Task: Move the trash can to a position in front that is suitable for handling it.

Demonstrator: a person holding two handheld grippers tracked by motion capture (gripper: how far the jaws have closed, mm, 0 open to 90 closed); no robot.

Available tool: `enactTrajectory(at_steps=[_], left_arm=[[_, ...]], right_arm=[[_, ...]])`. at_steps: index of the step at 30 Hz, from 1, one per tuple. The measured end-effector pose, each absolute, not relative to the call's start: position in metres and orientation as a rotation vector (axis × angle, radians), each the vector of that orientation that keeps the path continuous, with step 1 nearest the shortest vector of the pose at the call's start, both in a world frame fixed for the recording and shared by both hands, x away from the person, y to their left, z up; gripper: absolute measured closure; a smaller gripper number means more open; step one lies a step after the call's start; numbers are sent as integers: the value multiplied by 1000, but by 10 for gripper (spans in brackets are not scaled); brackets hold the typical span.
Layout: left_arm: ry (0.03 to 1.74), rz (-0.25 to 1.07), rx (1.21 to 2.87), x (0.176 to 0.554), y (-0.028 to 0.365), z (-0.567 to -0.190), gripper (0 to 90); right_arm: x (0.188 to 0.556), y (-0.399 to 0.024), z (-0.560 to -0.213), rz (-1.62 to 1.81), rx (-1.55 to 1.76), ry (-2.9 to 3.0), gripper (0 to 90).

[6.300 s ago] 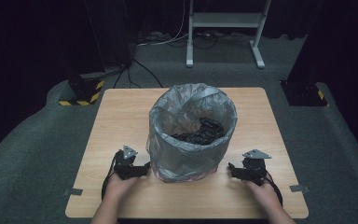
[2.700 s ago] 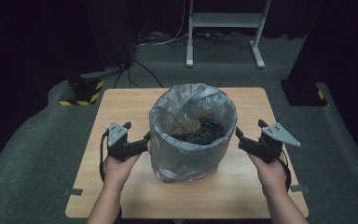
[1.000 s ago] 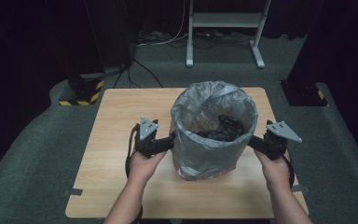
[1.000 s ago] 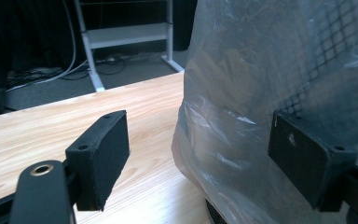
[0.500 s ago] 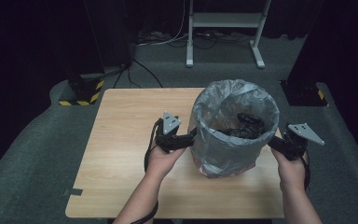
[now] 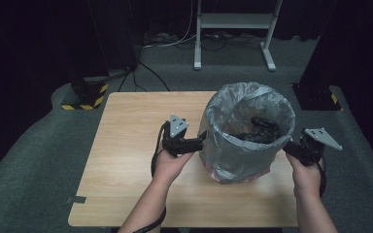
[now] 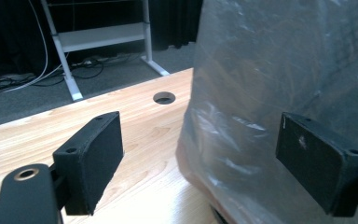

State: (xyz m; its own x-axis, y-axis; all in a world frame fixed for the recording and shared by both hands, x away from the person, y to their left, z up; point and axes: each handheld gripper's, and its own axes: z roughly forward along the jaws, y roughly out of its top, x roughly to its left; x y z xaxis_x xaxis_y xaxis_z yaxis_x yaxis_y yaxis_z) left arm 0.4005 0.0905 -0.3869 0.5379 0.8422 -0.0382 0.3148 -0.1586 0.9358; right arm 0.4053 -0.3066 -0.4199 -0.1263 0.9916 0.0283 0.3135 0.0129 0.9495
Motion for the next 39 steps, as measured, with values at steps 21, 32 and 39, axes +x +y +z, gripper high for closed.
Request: enactTrajectory(at_steps=[21,32,39], left_arm=[[1073,617,1744,384,146,-410,147],[1149,608,1745,371,184,-431,148],[1188,575,1744,365,200,-451,148]], right_arm=[[409,-295,-421,1149,1374,1566,160],[410,-285,-420,1141,1337,1594,157],[406,-286,-424,1126,1339,1606,155]])
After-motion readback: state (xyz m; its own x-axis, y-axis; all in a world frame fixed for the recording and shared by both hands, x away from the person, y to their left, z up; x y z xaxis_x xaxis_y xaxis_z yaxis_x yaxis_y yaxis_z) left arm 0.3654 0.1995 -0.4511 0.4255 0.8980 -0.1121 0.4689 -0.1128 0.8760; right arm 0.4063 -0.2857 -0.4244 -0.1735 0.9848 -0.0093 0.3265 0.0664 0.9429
